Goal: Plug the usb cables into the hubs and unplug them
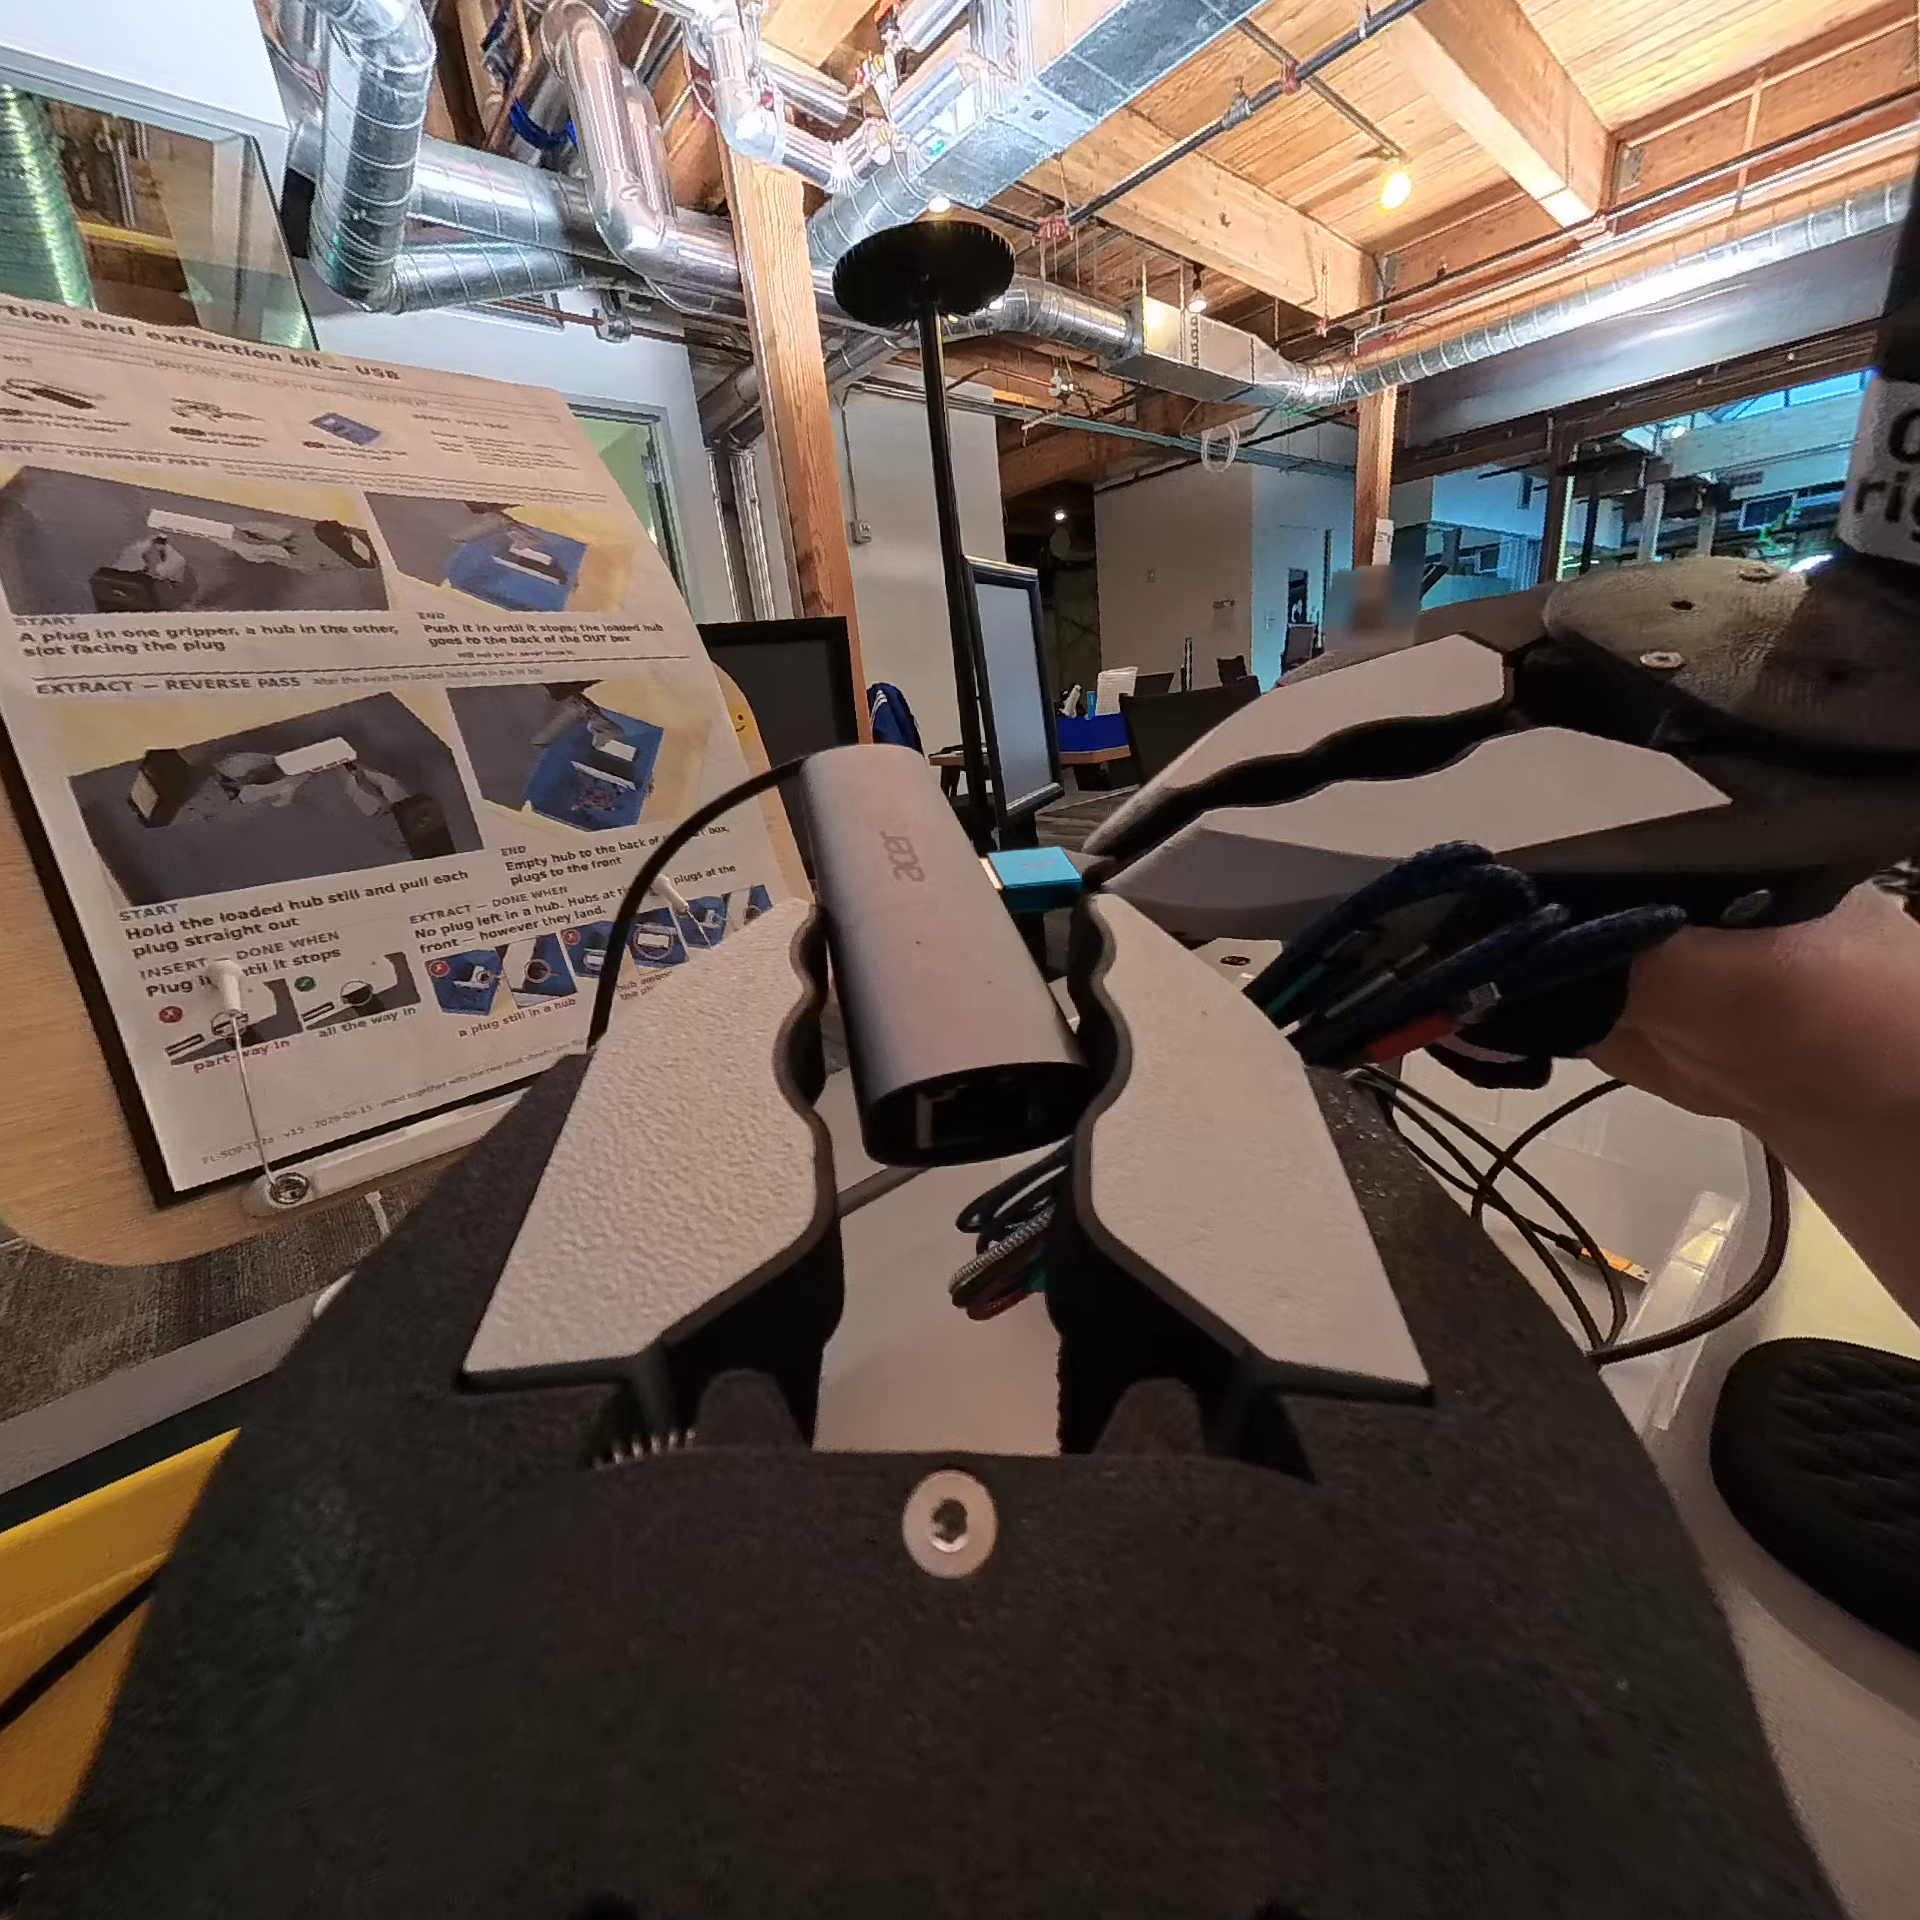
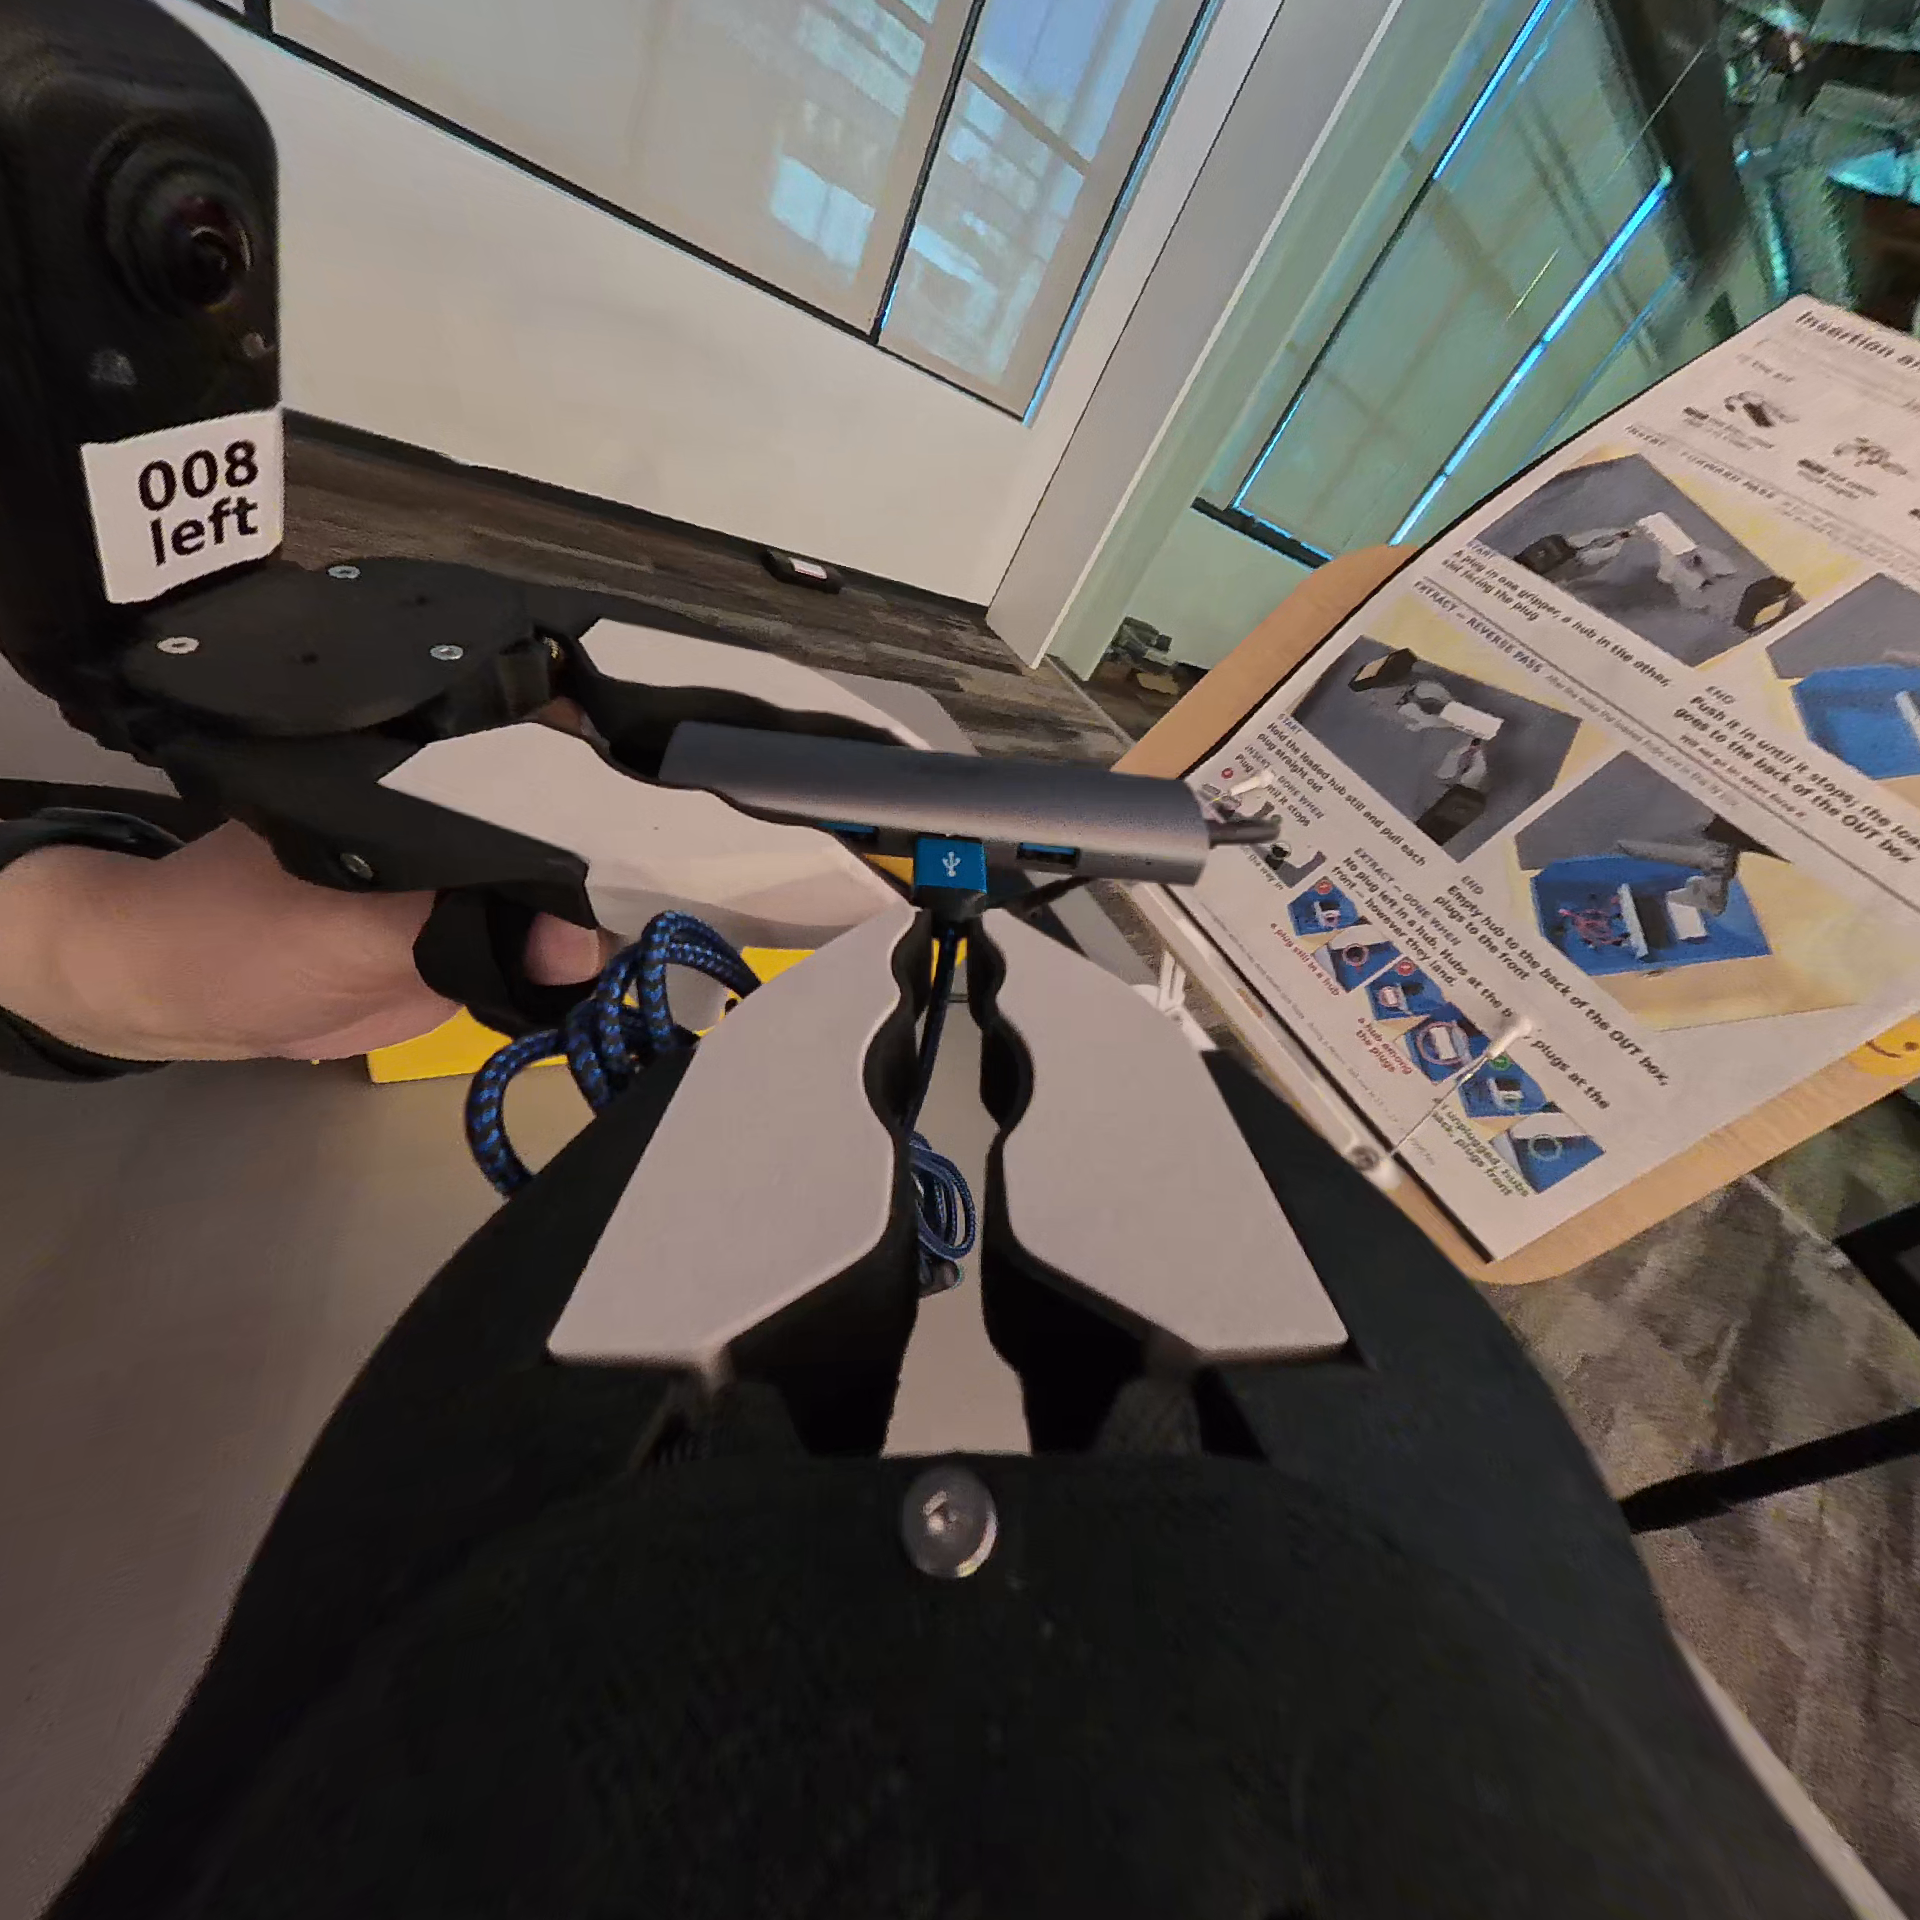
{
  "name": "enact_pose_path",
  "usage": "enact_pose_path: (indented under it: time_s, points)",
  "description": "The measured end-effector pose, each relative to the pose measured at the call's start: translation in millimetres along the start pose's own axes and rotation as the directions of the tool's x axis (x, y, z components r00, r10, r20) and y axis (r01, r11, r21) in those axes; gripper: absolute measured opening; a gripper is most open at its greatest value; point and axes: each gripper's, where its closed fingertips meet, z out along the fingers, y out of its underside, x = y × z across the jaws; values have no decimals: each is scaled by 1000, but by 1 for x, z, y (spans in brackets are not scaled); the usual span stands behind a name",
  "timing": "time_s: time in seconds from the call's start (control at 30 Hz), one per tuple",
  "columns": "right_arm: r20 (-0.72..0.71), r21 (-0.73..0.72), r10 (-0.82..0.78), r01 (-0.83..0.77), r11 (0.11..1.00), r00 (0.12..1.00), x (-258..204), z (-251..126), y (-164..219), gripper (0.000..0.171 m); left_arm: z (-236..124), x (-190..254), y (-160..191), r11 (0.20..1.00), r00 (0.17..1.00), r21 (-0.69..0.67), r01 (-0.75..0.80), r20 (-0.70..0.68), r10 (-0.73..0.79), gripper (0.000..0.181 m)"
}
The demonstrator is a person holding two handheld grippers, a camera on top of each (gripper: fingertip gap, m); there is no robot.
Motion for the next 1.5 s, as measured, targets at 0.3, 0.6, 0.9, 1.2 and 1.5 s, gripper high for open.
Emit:
enact_pose_path:
  time_s: [0.3, 0.6, 0.9, 1.2, 1.5]
  points:
    - [-14, 59, 34, -33, 998, 999, -1, -2, -9, 6, -2, 0, -9, 998, 998, 12, -59, -3, 59, 45]
    - [-38, 103, 69, -64, 993, 997, -2, -1, -14, 6, -4, -2, -15, 997, 997, 12, -80, 4, 80, 44]
    - [-54, 111, 67, -61, 992, 996, -1, 0, -14, 5, -3, -2, -14, 997, 997, -24, -78, -28, 77, 44]
    - [-49, 108, 51, -45, 993, 998, -2, -4, -17, 5, -4, 0, -16, 997, 995, -11, -72, -71, 71, 44]
    - [-56, 109, 51, -45, 993, 997, -1, -6, -19, 5, -4, 2, -19, 996, 994, -3, -89, -70, 89, 44]
